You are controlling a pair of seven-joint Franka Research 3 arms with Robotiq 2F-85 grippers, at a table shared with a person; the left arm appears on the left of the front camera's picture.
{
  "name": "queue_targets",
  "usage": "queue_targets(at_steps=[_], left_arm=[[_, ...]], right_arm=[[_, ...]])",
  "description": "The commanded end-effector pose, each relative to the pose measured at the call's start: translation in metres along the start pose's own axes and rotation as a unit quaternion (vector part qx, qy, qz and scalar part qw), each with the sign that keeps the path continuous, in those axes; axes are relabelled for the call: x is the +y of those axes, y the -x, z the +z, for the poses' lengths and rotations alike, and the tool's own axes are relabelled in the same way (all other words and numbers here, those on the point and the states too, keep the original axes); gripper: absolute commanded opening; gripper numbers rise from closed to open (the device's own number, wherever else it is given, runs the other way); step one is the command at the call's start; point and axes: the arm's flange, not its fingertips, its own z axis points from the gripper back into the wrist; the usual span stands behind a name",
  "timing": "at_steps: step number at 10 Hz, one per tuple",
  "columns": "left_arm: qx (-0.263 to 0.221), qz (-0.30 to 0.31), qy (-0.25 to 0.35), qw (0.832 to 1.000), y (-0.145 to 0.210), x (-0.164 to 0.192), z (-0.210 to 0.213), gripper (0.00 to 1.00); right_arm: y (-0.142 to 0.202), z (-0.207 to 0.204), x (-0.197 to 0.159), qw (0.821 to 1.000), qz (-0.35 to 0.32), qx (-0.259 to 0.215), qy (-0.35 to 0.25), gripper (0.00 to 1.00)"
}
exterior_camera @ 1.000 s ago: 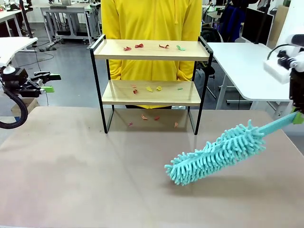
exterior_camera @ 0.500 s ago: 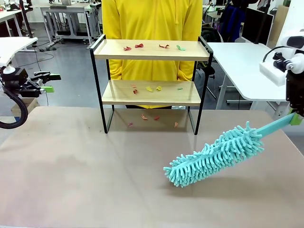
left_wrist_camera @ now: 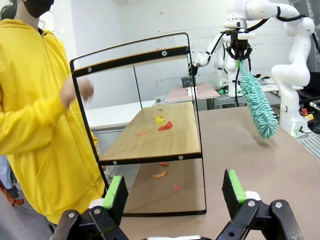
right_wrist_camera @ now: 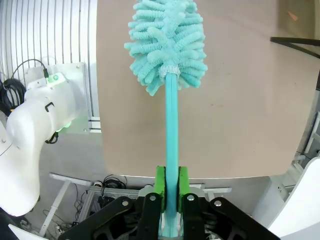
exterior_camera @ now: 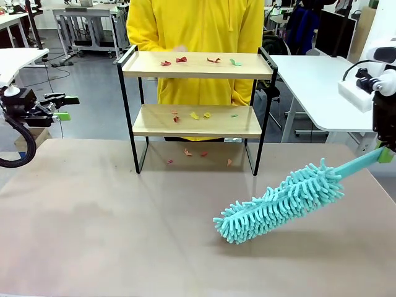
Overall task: Clean the shelf.
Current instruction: Clean the specific section of the Shelf indicated by the human with the Duster.
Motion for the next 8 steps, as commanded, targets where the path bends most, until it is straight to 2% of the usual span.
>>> queue_targets(at_steps=[1, 8], left_arm=[[0.0, -0.003, -0.001, 1.0, -0.003, -0.0013, 0.0002, 1.0], [0.0, -0.003, -0.001, 1.0, -0.003, -0.0013, 0.0002, 1.0]], right_arm=[[0.0027, 0.0014, 0.0006, 1.0, -0.001, -0.002, 0.002, 0.13], [0.0027, 0.0014, 0.0006, 1.0, -0.001, -0.002, 0.002, 0.13]])
